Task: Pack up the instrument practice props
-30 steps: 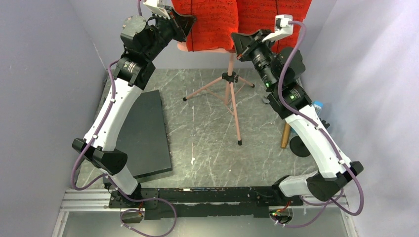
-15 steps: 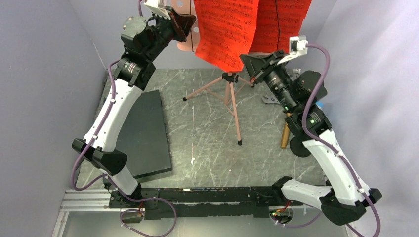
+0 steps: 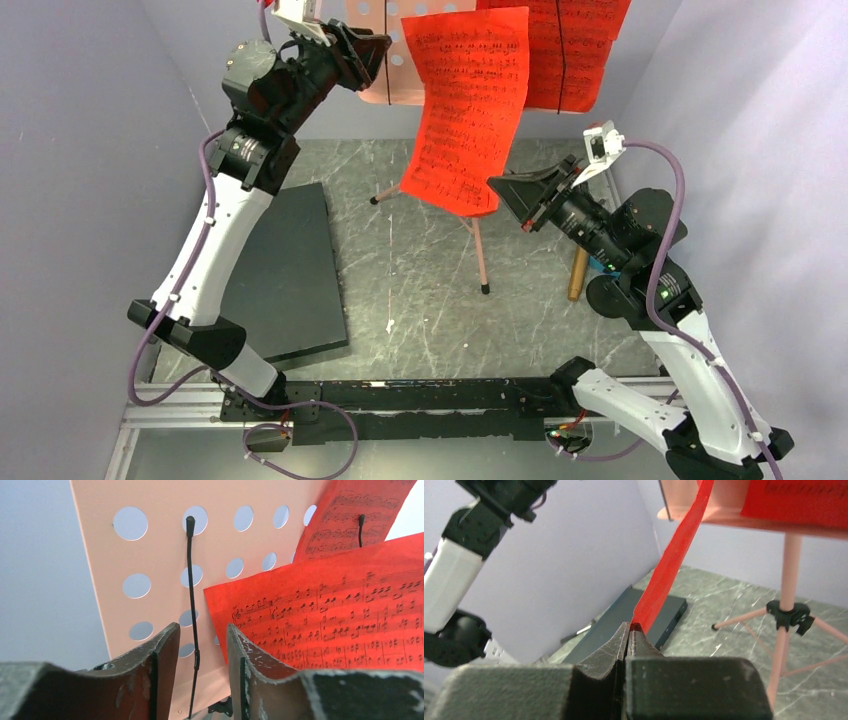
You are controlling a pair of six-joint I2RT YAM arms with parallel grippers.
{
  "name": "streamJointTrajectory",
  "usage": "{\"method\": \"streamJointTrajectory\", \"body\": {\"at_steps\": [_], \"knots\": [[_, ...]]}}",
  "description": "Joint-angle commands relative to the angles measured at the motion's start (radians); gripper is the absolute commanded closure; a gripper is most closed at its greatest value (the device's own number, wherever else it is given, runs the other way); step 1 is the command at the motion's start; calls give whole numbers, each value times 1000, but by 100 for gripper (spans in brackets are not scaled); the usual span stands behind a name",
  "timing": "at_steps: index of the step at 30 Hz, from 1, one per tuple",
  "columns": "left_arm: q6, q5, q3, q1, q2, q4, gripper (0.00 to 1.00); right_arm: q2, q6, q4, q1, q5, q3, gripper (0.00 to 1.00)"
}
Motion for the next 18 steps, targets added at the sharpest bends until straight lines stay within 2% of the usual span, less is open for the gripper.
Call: {"method": "streamJointTrajectory", "body": {"at_steps": [1, 10, 18], "knots": [[28, -5, -14, -4, -70, -2, 53, -56, 2, -40, 2, -128, -25, 100], [62, -14, -54, -5, -154, -75, 30, -103, 14, -140, 2, -276, -93, 100], [103, -47, -199, -5, -304, -217, 20, -98, 60, -174, 3, -387, -228, 100]]}}
